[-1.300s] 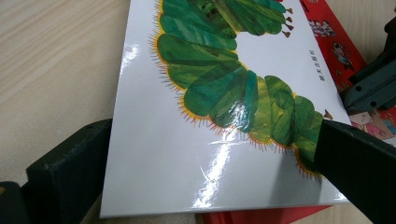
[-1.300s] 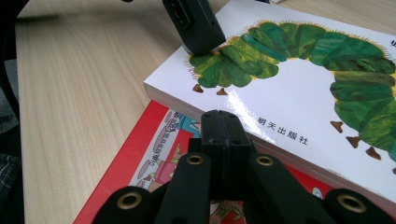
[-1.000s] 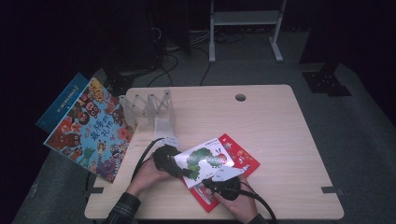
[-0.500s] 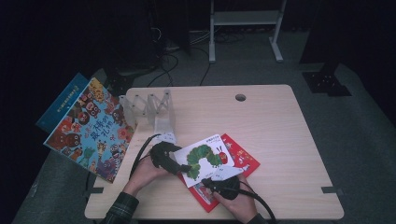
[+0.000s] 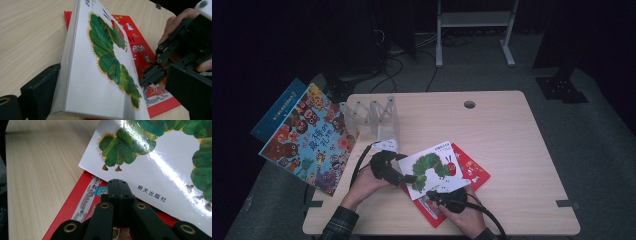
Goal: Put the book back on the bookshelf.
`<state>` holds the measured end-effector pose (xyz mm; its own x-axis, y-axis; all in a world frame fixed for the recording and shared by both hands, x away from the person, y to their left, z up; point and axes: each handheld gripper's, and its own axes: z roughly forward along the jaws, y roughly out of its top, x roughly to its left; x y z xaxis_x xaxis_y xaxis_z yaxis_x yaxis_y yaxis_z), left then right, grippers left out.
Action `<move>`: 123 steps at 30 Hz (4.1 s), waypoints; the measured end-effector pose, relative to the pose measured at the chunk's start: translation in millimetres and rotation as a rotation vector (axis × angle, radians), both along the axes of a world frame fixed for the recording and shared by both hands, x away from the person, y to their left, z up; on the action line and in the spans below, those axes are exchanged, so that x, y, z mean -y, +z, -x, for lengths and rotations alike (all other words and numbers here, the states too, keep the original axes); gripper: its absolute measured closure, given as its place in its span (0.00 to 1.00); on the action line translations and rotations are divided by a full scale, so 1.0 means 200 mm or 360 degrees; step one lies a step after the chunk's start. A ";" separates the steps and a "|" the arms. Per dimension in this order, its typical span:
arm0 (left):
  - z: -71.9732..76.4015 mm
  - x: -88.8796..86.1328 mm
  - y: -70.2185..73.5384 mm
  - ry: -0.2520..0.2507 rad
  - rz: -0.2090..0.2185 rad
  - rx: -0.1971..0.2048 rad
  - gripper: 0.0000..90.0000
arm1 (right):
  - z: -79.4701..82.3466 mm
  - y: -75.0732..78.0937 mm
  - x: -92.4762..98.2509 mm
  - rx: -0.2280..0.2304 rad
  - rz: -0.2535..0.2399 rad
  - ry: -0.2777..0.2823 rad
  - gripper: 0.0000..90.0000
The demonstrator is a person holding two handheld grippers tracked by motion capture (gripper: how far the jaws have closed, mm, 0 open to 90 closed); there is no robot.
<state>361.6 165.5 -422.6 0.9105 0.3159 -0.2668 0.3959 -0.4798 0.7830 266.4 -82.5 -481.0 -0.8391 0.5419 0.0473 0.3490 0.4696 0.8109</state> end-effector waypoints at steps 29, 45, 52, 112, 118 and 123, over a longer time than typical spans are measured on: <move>0.10 0.02 0.03 -0.0203 0.0134 0.0135 0.50 | -0.03 0.01 -0.06 0.0040 0.0039 -0.0037 0.99; 0.14 0.06 -0.02 -0.0251 0.0034 0.0224 0.67 | -0.03 0.01 -0.06 0.0049 0.0051 -0.0037 0.99; 0.14 0.06 -0.03 -0.0224 0.0017 0.0235 0.73 | -0.03 0.01 -0.06 0.0056 0.0050 -0.0035 0.99; 0.12 -0.17 0.09 0.0181 0.0146 0.0299 0.84 | -0.26 0.03 0.89 -0.0002 0.0005 -0.0846 0.68; 0.13 -0.24 0.11 0.0233 0.0168 0.0308 0.84 | -0.28 -0.01 0.90 -0.0020 0.0075 -0.0878 0.57; 0.14 -0.31 0.13 0.0291 0.0186 0.0315 0.84 | -0.30 -0.02 0.91 -0.0046 0.0084 -0.0914 0.50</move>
